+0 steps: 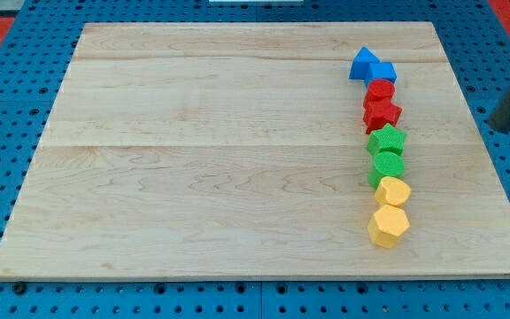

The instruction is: Place the blue triangle at the top left side of the board

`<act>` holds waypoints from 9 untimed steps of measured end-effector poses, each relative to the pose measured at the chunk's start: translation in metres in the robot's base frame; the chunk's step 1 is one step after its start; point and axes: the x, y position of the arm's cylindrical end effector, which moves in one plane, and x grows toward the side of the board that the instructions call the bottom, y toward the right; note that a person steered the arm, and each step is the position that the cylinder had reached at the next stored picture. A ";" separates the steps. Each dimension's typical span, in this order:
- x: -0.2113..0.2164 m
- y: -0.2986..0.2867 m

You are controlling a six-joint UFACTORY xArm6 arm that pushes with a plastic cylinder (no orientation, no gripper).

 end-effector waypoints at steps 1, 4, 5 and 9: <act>-0.016 -0.008; -0.089 -0.100; -0.102 -0.137; -0.115 -0.211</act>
